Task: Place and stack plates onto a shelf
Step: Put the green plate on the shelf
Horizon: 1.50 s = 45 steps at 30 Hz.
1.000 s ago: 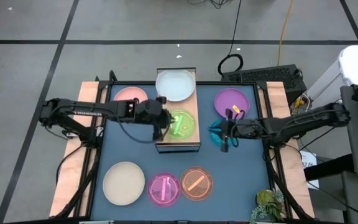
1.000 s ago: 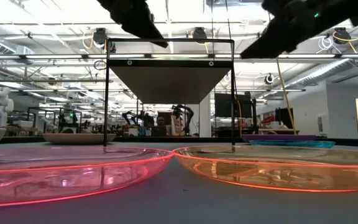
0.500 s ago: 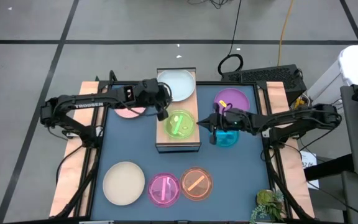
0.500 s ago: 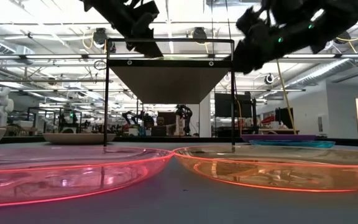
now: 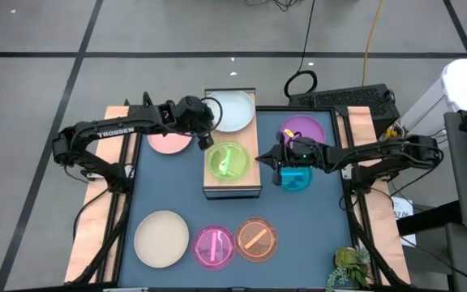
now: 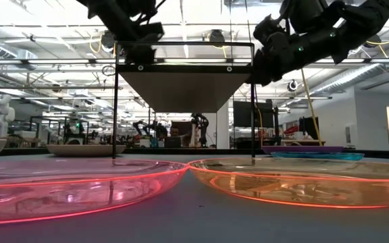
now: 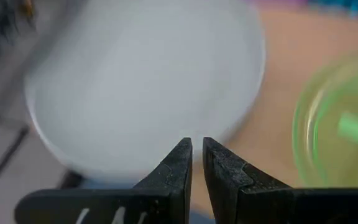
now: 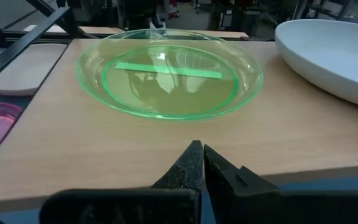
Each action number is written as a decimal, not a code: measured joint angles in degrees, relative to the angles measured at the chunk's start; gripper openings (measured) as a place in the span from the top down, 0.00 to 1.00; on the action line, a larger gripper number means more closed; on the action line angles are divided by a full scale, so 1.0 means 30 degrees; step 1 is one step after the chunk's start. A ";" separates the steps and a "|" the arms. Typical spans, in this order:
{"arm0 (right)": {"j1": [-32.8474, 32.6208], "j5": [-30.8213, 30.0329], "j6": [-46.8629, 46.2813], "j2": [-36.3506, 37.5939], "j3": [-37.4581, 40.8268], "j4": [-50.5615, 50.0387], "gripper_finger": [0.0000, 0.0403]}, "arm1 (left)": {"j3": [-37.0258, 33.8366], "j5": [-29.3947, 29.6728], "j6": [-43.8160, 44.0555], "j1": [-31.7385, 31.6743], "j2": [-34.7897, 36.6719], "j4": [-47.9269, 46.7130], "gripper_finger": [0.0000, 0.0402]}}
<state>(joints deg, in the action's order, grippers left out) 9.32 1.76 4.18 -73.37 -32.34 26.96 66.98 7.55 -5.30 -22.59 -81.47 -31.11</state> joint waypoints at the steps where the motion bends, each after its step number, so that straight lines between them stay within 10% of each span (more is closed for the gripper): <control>1: 0.0000 0.0006 0.0000 0.0126 0.0000 -0.0140 1.00 | 0.0000 0.0000 0.0222 0.0014 0.0051 -0.0955 0.88; 45: -0.0007 0.0015 0.0489 0.0572 0.0000 -0.0406 1.00 | -0.1814 0.1425 0.0972 0.4303 0.0650 -0.1703 0.88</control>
<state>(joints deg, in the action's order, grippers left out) 9.30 1.80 5.65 -71.66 -32.34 25.75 61.54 11.83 -2.39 -9.68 -79.52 -36.22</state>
